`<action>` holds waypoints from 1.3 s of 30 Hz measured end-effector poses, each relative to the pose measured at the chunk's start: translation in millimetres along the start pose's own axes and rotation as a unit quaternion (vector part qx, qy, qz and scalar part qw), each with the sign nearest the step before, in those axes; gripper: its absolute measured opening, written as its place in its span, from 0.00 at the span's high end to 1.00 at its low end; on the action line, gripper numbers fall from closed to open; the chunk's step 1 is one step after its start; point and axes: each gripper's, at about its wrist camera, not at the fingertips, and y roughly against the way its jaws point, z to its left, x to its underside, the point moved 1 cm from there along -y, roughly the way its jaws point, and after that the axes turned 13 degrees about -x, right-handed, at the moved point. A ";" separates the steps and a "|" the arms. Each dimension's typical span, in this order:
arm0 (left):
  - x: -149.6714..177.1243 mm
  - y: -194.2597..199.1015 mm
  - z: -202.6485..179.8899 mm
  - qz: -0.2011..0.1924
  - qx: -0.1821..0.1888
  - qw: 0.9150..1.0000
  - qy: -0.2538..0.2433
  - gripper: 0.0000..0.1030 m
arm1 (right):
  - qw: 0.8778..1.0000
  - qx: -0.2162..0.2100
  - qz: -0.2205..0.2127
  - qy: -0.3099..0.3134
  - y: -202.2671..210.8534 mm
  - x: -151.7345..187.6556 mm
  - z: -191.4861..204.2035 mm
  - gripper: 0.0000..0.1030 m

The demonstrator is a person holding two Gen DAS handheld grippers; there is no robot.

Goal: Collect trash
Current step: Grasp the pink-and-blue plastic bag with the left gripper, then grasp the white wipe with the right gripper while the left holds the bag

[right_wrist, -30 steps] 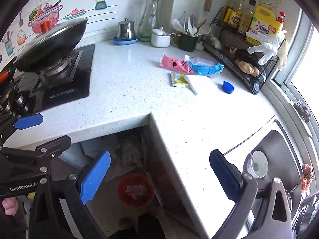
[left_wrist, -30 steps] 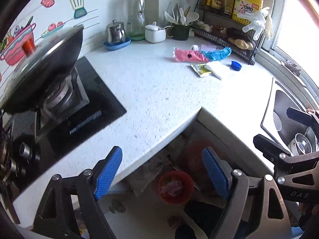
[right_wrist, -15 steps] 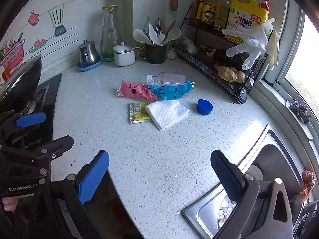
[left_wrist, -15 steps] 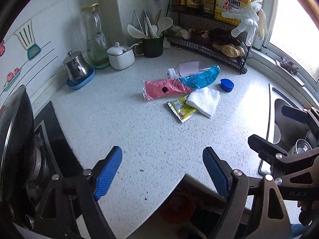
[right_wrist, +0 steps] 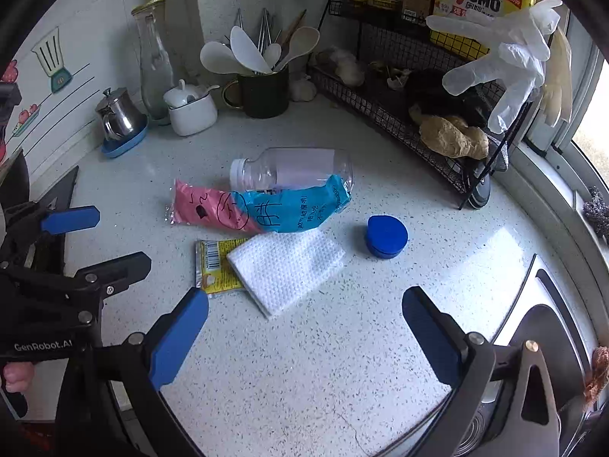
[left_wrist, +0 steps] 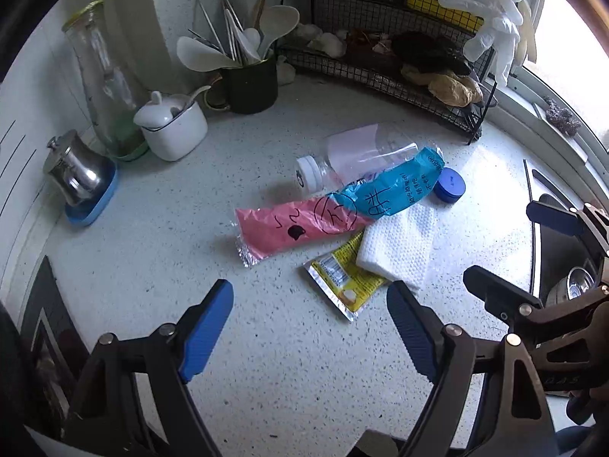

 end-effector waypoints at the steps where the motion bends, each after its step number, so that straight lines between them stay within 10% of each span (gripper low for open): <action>1: -6.1 -6.9 -0.9 0.002 0.003 1.000 -0.012 0.21 | 1.000 0.001 0.003 -0.007 -5.4 -3.6 -2.1 0.01; 15: -49.5 -103.5 -19.0 0.026 0.068 0.982 -0.175 0.21 | 0.994 0.047 0.042 -0.094 -65.2 -25.7 -24.4 0.01; 29: -30.7 -93.6 -28.4 0.027 0.120 0.984 -0.126 0.84 | 0.992 0.042 0.053 -0.110 -68.0 -16.2 -31.9 0.01; 39: -17.0 -50.9 -8.8 0.011 0.037 0.999 -0.021 0.87 | 0.996 -0.023 0.044 -0.070 -49.4 -15.1 -34.7 0.01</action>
